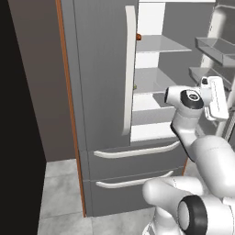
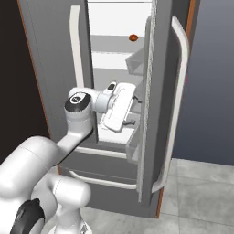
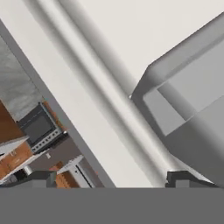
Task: Retrieve the butter from the fridge and place it on a plate on the dining table. Then retrieve the butter knife by the fridge and place it near the plate.
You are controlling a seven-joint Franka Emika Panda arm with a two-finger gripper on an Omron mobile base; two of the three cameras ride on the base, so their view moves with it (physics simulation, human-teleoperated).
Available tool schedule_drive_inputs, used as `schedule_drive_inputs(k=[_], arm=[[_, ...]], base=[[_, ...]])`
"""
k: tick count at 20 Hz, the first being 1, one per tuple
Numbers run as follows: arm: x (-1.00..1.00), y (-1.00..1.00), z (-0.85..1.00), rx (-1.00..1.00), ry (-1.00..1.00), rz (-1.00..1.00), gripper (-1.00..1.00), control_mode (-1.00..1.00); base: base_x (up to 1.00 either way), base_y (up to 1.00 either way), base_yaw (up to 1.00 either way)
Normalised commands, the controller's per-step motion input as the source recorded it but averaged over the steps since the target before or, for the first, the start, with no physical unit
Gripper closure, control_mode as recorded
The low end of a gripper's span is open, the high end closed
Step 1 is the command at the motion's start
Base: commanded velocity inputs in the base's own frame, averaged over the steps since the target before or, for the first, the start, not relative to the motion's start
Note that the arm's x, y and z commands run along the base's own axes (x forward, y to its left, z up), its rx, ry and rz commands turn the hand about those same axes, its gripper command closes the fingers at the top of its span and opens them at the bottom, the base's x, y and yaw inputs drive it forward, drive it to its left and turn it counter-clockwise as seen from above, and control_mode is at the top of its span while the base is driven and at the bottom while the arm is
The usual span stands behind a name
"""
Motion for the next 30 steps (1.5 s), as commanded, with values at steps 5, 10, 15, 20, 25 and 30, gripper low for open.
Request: schedule_drive_inputs(k=[5,10,15,20,25,30], arm=[[0.00,-0.07,0.00,0.00,0.02,0.00,-1.00,-1.00],[0.01,-0.03,0.00,0.00,0.10,0.00,-1.00,-1.00],[0.13,-0.62,0.00,-0.01,0.32,-0.04,-1.00,-1.00],[0.02,-0.77,0.00,0.00,0.26,-0.02,-1.00,-1.00],[-0.08,-0.19,0.00,0.02,0.03,0.00,-1.00,-1.00],[-0.16,0.50,0.00,0.00,-0.04,-0.09,-1.00,-1.00]], base=[[0.00,0.00,0.00],[0.00,0.00,0.00],[0.00,0.00,0.00],[0.00,0.00,0.00],[0.00,0.00,0.00],[0.00,0.00,0.00]])
